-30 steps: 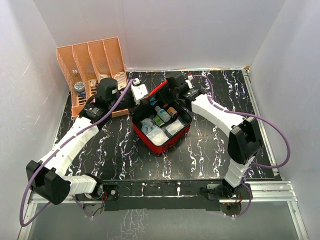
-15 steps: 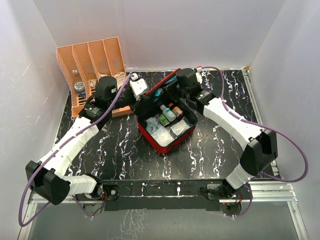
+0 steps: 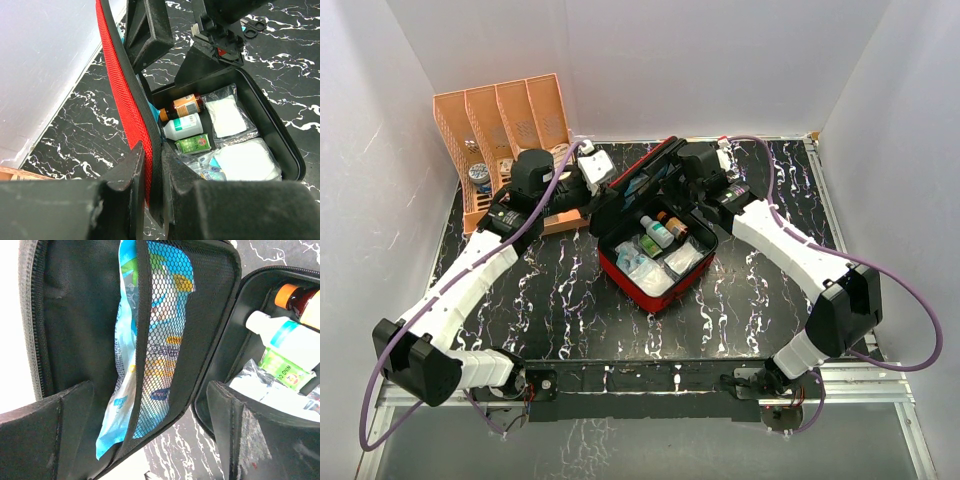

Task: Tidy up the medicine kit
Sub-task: Place the medical item at the medicine box.

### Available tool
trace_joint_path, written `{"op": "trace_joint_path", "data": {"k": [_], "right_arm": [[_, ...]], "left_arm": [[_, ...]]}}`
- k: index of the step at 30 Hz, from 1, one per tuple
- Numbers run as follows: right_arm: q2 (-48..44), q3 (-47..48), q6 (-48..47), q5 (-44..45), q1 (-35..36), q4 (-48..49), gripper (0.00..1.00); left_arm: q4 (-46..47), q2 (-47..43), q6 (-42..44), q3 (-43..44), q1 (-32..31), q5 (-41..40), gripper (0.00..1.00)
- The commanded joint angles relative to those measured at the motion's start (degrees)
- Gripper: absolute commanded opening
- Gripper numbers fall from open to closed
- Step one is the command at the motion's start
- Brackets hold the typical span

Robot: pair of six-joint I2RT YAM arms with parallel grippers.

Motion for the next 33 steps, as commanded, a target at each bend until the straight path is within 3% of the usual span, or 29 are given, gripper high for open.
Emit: {"op": "trace_joint_path", "data": {"k": [1, 10, 18, 22, 25, 33], "right_arm": [[-1.57, 1.37, -0.78, 0.86, -0.30, 4.91, 0.99], [-2.99, 3.40, -2.18, 3.37, -0.32, 0.81, 0.98], [3.97, 21.18, -16.94, 16.14, 0.06, -21.76, 0.98], [1.10, 15.32, -21.38, 17.65, -0.13, -16.24, 0.98], [-1.25, 10.20, -21.39, 14.59, -0.16, -9.63, 0.83], [1.42, 13.04, -24.22, 7.88, -0.14, -3.24, 0.45]], "left_arm": [[2.71, -1.77, 0.18, 3.16, -0.71, 4.37, 0.00], [4.02, -1.67, -2.41, 1.73, 0.42, 3.09, 0.00], [3.95, 0.97, -14.35, 1.52, 5.88, 7.67, 0.00], [2.18, 2.07, -15.75, 1.82, 6.82, 10.02, 0.00], [0.74, 3.27, -16.72, 2.35, 7.51, 12.40, 0.00], [-0.43, 5.46, -16.18, 3.95, 7.72, 16.75, 0.00]]}}
